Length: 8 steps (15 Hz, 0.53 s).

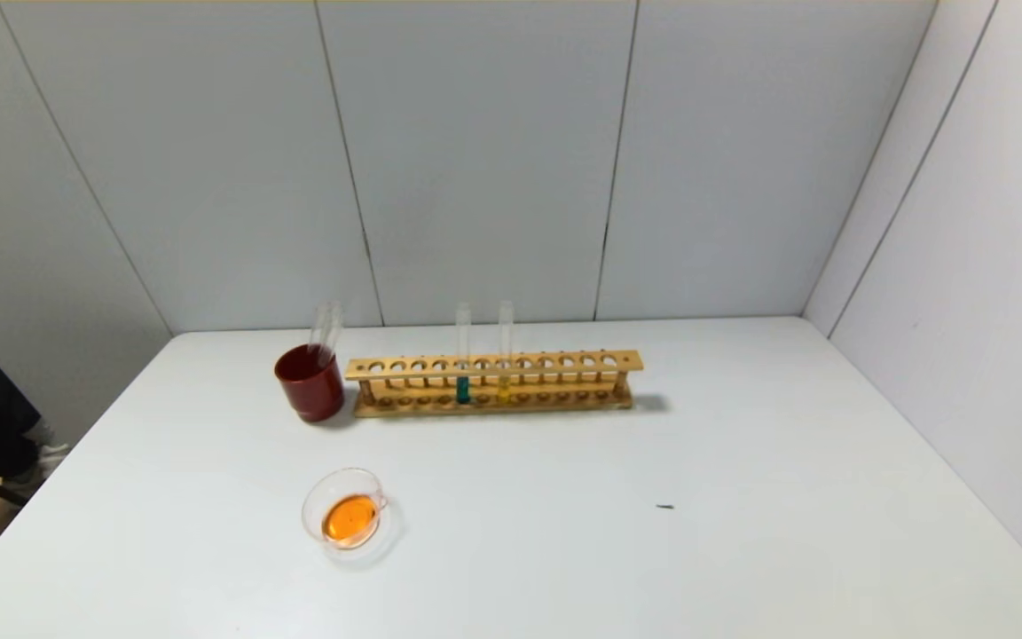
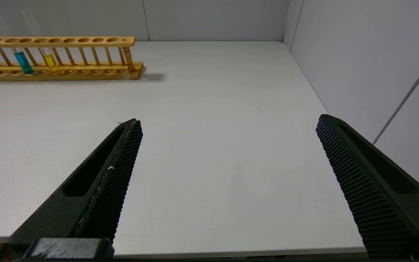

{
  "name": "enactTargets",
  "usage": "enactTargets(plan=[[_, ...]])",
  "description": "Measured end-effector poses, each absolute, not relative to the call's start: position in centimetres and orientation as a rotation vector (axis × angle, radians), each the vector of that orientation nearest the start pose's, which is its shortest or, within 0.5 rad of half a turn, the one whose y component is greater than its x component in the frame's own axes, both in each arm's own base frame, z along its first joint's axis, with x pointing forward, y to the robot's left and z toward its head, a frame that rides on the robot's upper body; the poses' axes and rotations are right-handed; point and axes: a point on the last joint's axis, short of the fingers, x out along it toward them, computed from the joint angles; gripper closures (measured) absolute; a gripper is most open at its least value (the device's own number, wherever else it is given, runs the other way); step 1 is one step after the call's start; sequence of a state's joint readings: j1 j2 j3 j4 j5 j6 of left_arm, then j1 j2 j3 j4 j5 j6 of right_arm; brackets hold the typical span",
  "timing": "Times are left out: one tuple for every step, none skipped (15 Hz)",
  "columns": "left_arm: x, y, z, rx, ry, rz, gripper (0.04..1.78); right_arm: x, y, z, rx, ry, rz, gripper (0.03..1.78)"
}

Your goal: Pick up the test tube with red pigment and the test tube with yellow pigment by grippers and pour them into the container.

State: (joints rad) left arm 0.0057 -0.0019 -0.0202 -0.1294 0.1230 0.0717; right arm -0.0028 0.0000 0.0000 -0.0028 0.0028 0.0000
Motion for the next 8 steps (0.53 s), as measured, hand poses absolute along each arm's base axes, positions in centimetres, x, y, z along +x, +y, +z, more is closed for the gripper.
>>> enactTargets(plan=[[-2.5, 0.1, 8.9, 0.048, -0.113, 0.073, 0.07, -2.3, 0.0, 7.6, 0.000, -0.003, 0.000, 0.06], [-2.4, 0.0, 8.3, 0.038, -0.058, 0.025, 0.07, -2.3, 0.0, 7.6, 0.000, -0.003, 0.000, 0.06], [-2.4, 0.0, 7.7, 0.034, 0.003, 0.005, 0.07, -2.3, 0.0, 7.6, 0.000, -0.003, -0.001, 0.06], [-2.4, 0.0, 7.5, 0.035, 0.034, 0.001, 0.07, -2.3, 0.0, 7.6, 0.001, -0.003, -0.001, 0.06], [-2.5, 0.0, 7.5, 0.035, 0.040, 0.000, 0.07, -2.3, 0.0, 7.6, 0.001, -0.003, -0.001, 0.06], [-2.5, 0.0, 7.5, 0.033, 0.040, 0.000, 0.07, -2.3, 0.0, 7.6, 0.001, -0.003, -0.001, 0.06], [-2.5, 0.0, 7.5, 0.031, 0.040, 0.000, 0.07, -2.3, 0.0, 7.6, 0.000, -0.003, -0.001, 0.06], [-2.5, 0.0, 7.6, 0.024, 0.034, 0.001, 0.07, -2.3, 0.0, 7.6, 0.000, -0.003, 0.000, 0.06]])
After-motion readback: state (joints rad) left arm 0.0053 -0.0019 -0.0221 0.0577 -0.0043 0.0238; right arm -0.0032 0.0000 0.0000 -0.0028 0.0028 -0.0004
